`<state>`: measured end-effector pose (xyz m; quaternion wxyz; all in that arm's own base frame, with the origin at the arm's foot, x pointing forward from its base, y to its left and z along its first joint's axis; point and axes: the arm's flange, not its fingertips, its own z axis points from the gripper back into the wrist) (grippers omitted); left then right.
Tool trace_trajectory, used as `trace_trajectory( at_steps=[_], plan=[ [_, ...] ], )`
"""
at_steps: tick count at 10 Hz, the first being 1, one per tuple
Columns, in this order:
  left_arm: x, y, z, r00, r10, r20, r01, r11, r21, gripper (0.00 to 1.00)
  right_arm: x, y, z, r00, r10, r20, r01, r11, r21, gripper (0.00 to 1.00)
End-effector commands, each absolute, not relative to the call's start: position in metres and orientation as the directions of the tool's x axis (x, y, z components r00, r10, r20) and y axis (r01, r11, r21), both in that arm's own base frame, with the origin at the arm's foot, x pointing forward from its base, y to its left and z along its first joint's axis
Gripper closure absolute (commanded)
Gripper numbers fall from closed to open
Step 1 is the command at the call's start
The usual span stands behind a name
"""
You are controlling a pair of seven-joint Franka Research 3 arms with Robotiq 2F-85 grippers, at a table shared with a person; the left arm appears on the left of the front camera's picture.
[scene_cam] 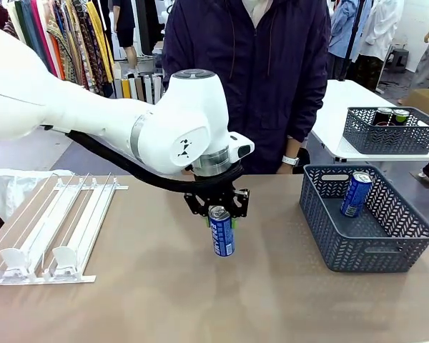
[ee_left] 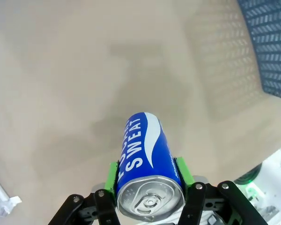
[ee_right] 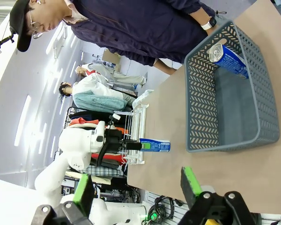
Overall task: Retrieve and store the cans from the dispenser.
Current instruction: Pick up one can from the Automatic Can Dispenser and place it in the middle of the table.
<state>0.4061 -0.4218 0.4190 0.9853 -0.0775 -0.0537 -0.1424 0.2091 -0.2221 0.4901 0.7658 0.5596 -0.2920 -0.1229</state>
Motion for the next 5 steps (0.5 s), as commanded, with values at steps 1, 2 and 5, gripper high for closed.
trace_trajectory(
  at_steps=[1, 2, 5],
  plan=[
    [0.3907, -0.4264, 0.4377, 0.943, -0.303, 0.137, 0.324, 0.930, -0.175, 1.00, 0.2106, -0.2236, 0.4926, 0.790, -0.514, 0.334, -0.172, 0.337, 0.926, 0.00],
    [0.3907, -0.4264, 0.4377, 0.943, -0.303, 0.137, 0.324, 0.930, -0.175, 1.00, 0.2106, -0.2236, 0.4926, 0.790, -0.514, 0.334, -0.172, 0.337, 0.926, 0.00],
    [0.3907, -0.4264, 0.4377, 0.943, -0.303, 0.137, 0.324, 0.930, -0.175, 1.00, 0.2106, -0.2236, 0.4926, 0.790, -0.514, 0.334, -0.172, 0.337, 0.926, 0.00]
  ],
)
